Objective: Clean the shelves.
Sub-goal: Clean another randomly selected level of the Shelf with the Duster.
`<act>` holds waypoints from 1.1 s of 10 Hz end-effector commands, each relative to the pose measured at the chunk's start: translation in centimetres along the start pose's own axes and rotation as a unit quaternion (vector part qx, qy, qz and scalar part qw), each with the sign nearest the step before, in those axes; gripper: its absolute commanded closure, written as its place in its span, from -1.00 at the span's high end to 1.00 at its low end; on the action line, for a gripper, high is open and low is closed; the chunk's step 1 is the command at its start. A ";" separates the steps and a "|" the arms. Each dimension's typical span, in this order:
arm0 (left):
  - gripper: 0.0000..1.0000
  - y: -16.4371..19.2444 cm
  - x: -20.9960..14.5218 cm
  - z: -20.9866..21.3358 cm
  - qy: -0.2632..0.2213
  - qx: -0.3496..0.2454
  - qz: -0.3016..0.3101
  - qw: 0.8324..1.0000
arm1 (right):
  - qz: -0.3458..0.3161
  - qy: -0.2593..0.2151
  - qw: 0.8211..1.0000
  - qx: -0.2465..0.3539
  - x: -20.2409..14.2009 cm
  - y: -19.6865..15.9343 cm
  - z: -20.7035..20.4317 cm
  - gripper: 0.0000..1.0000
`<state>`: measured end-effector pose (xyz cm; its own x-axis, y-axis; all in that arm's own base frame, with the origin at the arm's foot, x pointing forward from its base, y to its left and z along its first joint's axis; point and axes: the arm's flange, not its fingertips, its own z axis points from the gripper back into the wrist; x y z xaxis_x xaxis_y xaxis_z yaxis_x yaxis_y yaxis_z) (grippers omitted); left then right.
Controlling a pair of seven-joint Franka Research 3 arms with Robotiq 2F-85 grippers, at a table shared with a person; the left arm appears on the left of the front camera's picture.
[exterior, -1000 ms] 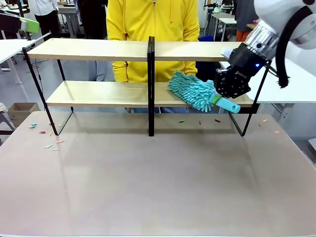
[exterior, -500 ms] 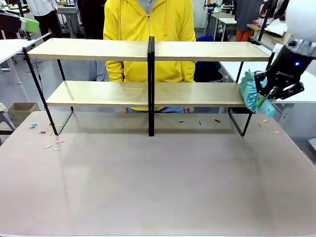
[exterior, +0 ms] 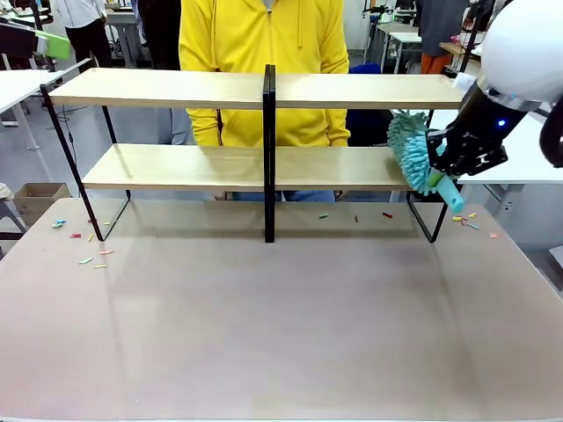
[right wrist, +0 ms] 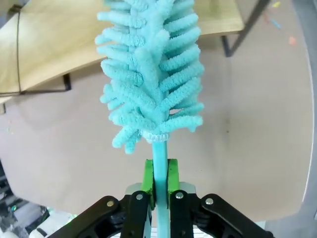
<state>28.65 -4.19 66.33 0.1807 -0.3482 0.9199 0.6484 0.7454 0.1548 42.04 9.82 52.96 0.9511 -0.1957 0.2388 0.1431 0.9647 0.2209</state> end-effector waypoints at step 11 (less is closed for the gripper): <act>1.00 -0.2 -0.1 0.0 0.002 0.004 0.004 1.000 | 0.502 0.121 0.763 0.389 -10.9 -16.4 15.6 -0.75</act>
<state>28.64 -4.20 66.35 0.1802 -0.3482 0.9199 0.6486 0.7452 0.1551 25.41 -5.61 61.00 0.5915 0.7381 0.3244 -0.7039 0.2765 0.6543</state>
